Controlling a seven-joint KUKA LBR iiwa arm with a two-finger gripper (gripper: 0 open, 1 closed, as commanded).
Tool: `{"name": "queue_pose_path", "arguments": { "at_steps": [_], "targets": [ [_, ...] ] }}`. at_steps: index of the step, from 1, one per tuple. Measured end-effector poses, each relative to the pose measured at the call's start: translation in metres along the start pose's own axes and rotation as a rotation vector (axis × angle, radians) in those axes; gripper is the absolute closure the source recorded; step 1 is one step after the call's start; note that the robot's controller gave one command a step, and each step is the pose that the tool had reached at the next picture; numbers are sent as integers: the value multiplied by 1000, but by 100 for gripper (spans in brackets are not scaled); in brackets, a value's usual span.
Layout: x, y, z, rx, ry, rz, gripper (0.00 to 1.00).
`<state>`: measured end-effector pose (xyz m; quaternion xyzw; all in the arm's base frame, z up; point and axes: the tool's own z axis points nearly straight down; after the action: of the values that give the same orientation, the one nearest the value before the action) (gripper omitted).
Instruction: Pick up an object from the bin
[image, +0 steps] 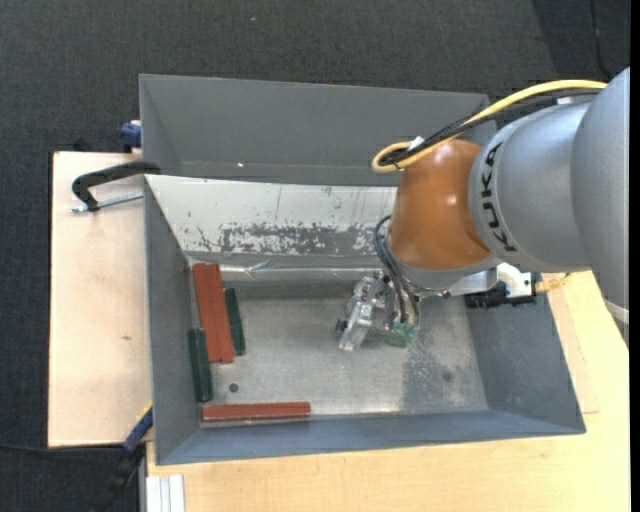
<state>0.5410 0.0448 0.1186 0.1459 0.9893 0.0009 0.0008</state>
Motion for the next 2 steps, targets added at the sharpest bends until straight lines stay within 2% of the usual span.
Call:
{"name": "queue_pose_path", "arguments": {
  "at_steps": [2],
  "targets": [
    [-1,1,-30,-1,-3,-1,100]
  ]
}}
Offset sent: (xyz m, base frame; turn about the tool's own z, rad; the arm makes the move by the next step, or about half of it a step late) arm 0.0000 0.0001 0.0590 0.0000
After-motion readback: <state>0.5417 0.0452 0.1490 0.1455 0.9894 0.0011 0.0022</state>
